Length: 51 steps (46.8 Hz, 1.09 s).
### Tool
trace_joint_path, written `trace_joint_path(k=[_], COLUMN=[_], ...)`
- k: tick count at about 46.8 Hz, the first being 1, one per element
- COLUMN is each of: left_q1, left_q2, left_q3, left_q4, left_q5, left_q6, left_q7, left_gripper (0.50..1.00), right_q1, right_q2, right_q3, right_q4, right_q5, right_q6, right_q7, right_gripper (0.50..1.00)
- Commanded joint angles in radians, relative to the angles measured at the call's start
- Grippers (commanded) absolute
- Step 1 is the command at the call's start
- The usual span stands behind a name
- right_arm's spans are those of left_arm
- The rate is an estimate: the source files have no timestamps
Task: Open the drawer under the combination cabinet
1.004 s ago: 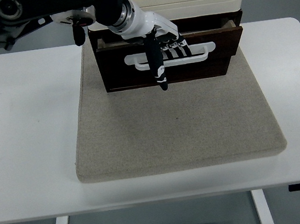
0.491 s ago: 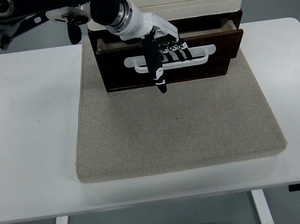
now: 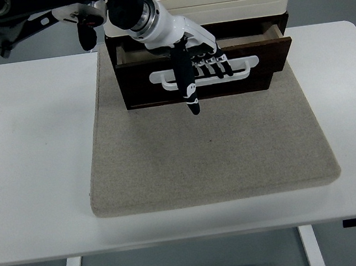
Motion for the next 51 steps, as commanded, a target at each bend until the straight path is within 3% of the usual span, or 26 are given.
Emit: trace_joint_path(k=[1, 29, 51], left_q1=[-0.001, 0.002, 0.001], left_q2=[0.002, 0.002, 0.02], left_q3=[-0.002, -0.051, -0.221], left_q4=[-0.001, 0.002, 0.01], left_q5=[-0.002, -0.005, 0.009], left_q6=[-0.002, -0.03, -0.03], left_q7=[0.0, 0.0, -0.012], left_gripper=[1.0, 1.0, 1.0], right_q1=[0.0, 0.0, 0.0], right_q2=[0.0, 0.0, 0.0], right_q3=[0.0, 0.0, 0.0], right_q4=[0.0, 0.0, 0.0], right_q5=[0.0, 0.0, 0.0], right_q6=[0.0, 0.0, 0.0], right_q7=[0.0, 0.0, 0.0], right_gripper=[0.926, 0.926, 0.926])
